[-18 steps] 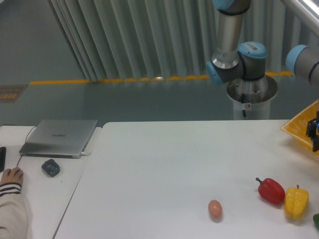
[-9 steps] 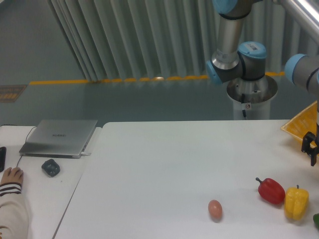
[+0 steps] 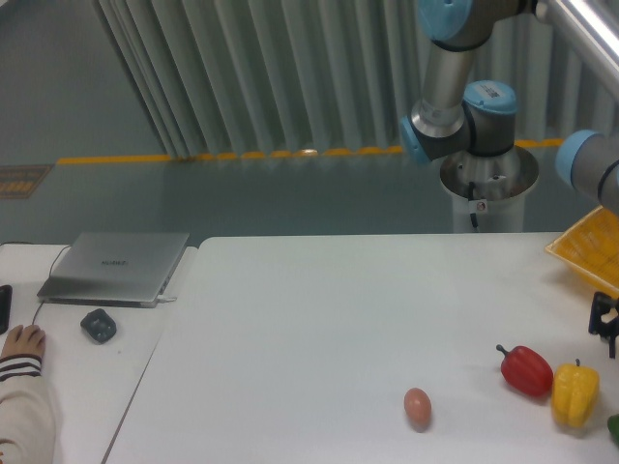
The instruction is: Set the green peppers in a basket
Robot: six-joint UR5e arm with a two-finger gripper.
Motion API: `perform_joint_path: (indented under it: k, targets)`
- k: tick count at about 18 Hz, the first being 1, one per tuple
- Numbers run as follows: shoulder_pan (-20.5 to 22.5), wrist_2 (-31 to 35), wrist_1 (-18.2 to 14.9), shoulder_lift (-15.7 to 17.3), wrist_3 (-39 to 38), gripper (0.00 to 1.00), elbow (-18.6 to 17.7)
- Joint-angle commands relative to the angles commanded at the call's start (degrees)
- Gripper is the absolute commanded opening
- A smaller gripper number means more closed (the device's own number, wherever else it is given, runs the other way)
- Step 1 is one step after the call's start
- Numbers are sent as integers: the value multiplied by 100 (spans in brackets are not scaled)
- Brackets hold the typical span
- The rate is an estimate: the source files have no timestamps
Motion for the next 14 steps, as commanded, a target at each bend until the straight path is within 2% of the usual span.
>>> perform_joint_path:
  k: [2,6,9,14]
  targets:
    - [-9,-9,123,-97,-325,100,132]
    - [-9,-26,263,-194,-475,100,238]
    - [-9,-26,597,-395,-845,100,282]
    - [-9,0,624,-484,-967,100,282]
